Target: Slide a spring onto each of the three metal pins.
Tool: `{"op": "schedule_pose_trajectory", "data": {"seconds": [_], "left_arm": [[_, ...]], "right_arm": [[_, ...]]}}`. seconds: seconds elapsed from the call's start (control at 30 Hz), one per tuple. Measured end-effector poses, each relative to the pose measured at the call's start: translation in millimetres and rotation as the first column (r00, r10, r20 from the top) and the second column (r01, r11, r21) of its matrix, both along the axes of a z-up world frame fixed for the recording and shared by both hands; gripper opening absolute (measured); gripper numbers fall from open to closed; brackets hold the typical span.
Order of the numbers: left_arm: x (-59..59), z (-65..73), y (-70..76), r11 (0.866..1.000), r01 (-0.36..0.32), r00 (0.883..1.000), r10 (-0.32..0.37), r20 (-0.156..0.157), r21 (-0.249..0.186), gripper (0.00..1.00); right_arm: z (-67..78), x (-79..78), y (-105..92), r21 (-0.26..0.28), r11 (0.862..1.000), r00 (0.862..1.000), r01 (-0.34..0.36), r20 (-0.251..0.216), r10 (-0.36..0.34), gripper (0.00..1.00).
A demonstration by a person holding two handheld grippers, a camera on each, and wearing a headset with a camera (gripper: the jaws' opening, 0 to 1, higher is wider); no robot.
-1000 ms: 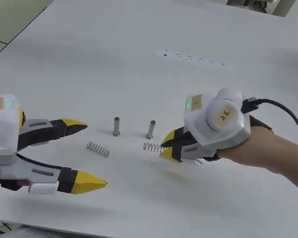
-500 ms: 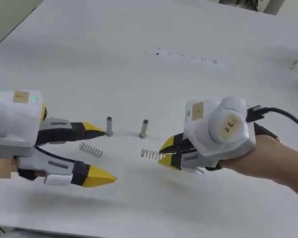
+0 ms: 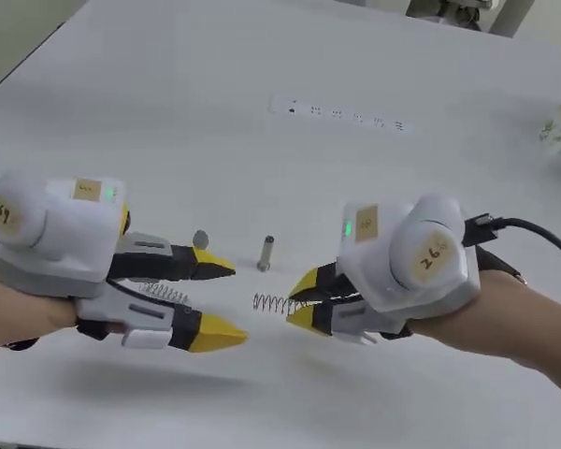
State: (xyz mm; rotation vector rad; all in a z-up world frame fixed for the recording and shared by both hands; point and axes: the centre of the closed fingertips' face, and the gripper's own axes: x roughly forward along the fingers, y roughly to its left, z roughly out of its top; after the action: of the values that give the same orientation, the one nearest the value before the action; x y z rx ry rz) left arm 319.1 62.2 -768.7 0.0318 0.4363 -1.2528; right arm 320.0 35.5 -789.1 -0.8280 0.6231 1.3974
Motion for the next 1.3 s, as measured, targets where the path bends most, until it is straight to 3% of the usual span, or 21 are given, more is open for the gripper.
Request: {"op": "schedule_pose_trajectory", "data": {"seconds": [0.5,1.3], "left_arm": [[3.6,1.4,-15.9,0.999,0.035,0.999,-0.035,0.007,-0.002,0.28],[-1.4,0.4,-24.6,0.998,0.061,0.998,-0.061,0.012,-0.004,0.12]], "right_arm": [[1.1,-0.7,1.1,0.006,1.0,1.0,-0.005,0.0,0.005,0.08],[8.1,-4.3,5.5,0.022,1.0,1.0,-0.02,0.01,0.02,0.08]]}}
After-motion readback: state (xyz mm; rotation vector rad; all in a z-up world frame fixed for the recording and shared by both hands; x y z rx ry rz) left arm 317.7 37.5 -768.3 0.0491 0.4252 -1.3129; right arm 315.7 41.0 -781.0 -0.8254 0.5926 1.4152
